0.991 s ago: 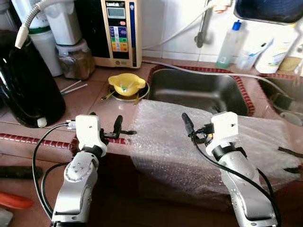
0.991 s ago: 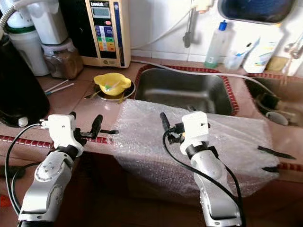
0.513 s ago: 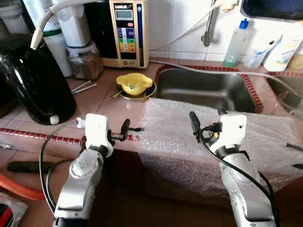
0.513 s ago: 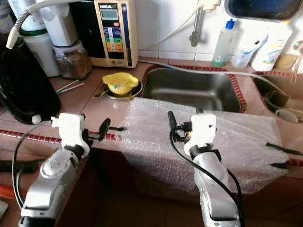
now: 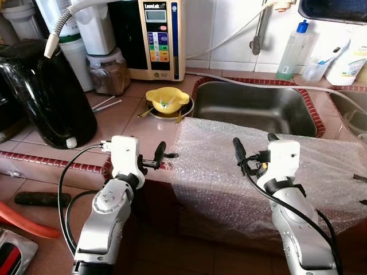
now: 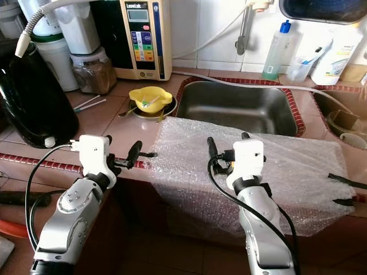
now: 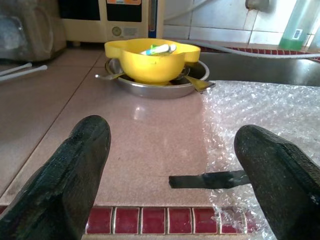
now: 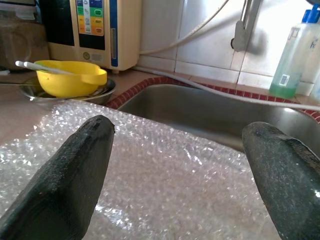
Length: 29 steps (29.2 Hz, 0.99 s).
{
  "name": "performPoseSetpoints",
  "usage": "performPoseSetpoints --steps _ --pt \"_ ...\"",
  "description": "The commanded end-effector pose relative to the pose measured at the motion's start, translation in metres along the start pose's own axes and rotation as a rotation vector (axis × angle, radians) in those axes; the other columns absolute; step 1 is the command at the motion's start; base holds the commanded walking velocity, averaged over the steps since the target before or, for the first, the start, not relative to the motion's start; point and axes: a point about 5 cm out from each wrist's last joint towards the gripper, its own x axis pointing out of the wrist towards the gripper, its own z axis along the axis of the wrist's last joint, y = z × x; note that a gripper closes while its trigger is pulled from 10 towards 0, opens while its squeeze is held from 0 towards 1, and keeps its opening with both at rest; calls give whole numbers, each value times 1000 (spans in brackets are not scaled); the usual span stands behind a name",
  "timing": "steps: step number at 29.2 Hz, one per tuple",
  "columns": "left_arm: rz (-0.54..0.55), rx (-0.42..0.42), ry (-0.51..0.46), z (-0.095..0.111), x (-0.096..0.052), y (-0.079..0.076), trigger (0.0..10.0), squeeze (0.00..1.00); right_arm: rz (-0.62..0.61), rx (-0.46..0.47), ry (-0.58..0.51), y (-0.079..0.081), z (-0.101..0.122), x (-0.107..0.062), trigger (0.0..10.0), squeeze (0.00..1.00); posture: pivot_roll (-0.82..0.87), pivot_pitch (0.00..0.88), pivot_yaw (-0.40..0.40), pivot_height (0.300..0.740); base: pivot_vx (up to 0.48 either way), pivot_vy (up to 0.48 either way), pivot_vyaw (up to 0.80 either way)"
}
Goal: Kitchen organization
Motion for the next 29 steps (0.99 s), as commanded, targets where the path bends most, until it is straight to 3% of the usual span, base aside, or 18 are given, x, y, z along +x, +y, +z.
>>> performPoseSetpoints --steps 1,26,29 --pt "22 11 -15 3 -2 6 10000 0 16 -4 -30 1 7 3 10000 0 76 0 15 740 0 0 0" --pt "23 7 -5 -1 -3 6 10000 0 33 -13 -16 3 3 3 10000 0 73 0 14 740 0 -406 0" --pt "25 -6 -22 1 -3 6 10000 0 35 -11 -16 3 3 3 10000 0 72 0 12 740 0 0 0"
